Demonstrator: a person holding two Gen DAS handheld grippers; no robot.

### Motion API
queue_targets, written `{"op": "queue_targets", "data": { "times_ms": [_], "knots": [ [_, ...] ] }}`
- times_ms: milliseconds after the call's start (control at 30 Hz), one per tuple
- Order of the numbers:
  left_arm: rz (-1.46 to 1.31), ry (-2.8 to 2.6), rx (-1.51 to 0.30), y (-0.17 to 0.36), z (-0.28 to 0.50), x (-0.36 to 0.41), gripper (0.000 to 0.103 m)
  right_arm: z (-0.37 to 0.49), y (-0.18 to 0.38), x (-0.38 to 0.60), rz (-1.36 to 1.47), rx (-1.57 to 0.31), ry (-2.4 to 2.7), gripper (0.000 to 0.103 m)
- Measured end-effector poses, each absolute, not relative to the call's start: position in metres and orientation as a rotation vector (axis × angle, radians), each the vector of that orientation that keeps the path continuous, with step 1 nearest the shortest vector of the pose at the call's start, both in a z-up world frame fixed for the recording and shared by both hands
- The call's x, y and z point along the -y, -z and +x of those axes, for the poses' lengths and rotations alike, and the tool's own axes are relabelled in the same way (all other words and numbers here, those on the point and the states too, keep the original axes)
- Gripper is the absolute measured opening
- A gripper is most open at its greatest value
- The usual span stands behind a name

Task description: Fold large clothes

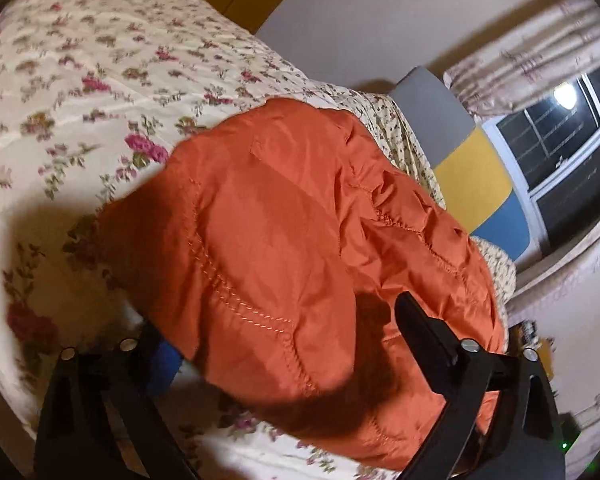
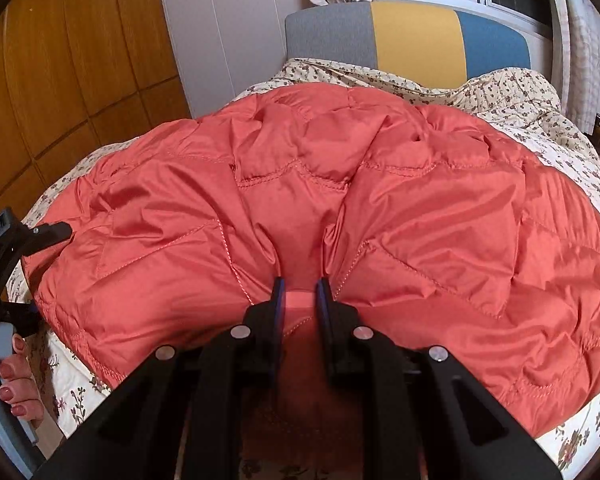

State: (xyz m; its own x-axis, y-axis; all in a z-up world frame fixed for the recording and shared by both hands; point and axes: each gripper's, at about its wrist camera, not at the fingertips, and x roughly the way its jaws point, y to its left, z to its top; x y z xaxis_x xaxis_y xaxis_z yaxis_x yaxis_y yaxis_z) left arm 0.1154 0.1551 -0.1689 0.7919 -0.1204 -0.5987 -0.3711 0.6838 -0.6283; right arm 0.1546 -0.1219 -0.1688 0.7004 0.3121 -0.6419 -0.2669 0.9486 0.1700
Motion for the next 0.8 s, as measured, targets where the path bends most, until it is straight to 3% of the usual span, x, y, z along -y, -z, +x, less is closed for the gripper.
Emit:
{"op": "queue_targets", "data": {
  "times_ms": [67, 133, 333, 400, 500, 800],
  "knots": [
    [-0.871, -0.142, -0.633, 0.169, 0.115, -0.158, 0.094, 0.153, 0.169, 0.123, 0.070, -0.726, -0.326, 0.014],
    [-0.923, -0.131, -0.627, 0.171, 0.117, -0.161, 0.087, 0.152, 0.169, 0.123, 0.072, -0.724, -0.327, 0.015],
    [-0.935, -0.193, -0.661, 0.172, 0.120, -0.163, 0.055, 0.153, 0.169, 0.126, 0.077, -0.725, -0.331, 0.015],
    [-0.928, -0.183, -0.647, 0.166, 0.118, -0.163, 0.039, 0.153, 0.169, 0.128, 0.082, -0.725, -0.334, 0.015],
    [-0.879, -0.176, -0.611, 0.149, 0.115, -0.159, 0.028, 0.155, 0.169, 0.130, 0.092, -0.728, -0.339, 0.015],
    [-0.607, -0.102, -0.469, 0.084, 0.104, -0.114, 0.026, 0.159, 0.170, 0.134, 0.114, -0.737, -0.341, 0.015]
  ]
}}
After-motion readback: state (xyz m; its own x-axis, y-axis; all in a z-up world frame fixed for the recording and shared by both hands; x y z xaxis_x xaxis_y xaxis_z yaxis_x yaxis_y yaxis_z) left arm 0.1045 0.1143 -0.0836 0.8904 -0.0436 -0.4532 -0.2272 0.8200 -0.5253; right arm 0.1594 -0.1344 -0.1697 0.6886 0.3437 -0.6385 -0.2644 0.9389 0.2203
